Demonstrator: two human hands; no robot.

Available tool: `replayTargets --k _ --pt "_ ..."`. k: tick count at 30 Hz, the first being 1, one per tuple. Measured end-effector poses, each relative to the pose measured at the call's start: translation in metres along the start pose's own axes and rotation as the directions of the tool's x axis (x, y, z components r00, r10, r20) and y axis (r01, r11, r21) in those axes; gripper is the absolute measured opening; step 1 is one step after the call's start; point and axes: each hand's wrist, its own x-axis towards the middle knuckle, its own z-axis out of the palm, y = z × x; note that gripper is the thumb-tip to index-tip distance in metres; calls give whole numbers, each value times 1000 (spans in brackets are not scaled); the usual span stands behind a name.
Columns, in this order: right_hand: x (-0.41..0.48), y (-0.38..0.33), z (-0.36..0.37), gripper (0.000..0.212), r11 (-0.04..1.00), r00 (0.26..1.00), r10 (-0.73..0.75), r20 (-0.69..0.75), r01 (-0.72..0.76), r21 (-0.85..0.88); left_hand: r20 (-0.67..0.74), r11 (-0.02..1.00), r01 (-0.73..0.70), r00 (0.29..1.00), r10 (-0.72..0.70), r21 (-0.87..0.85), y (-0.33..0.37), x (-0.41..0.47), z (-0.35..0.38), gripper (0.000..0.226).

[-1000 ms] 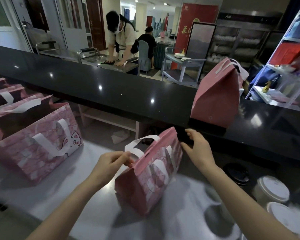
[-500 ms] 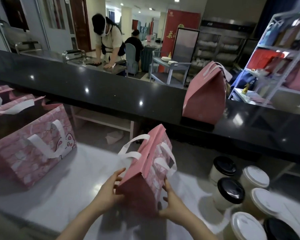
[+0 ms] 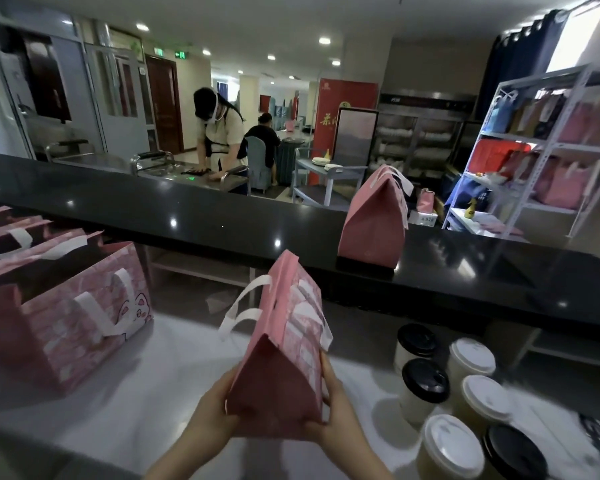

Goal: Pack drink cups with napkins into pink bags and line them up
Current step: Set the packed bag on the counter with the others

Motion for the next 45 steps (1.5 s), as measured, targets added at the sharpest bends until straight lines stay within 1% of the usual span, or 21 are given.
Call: replayTargets --k 4,8,10,14,16,19,22,26,34,38,41,45 --pt "9 -29 -12 112 998 998 -47 -34 48 36 -22 993 -115 993 115 8 35 7 -7 79" --pt "36 -60 -25 110 992 986 -121 -116 125 22 -90 968 -250 964 252 38 65 36 -16 77" --pt "56 -73 -32 106 988 978 -149 -145 152 10 -108 951 -307 945 309 33 79 56 -21 82" --pt "104 -88 -41 102 985 968 -165 -190 173 27 -134 926 -378 918 374 -10 103 104 -29 81" --pt "128 -94 -45 99 982 963 -171 -211 183 42 -120 915 -404 909 399 -15 111 131 -34 78" --pt "167 -99 -50 99 982 951 -176 -253 187 22 -92 916 -400 913 397 -16 115 173 -40 78" --pt "206 -95 -50 95 984 926 -178 -334 173 -47 -95 931 -365 927 363 5 112 215 -41 76" --pt "252 -83 -42 83 992 885 -120 -449 85 -96 -71 934 -351 932 355 60 101 264 -35 74" --pt "318 -59 -39 87 984 788 -104 -607 -7 -177 -2 943 -334 943 334 6 79 343 -19 72" --pt "341 -54 -42 90 980 751 -87 -655 -54 -192 18 940 -341 940 341 12 77 374 -10 75" --pt "351 -51 -43 92 973 738 -81 -670 -87 -214 27 939 -342 939 342 22 76 389 -5 76" --pt "346 -53 -45 90 972 736 -107 -668 -65 -227 15 937 -343 939 343 57 73 395 -5 78"
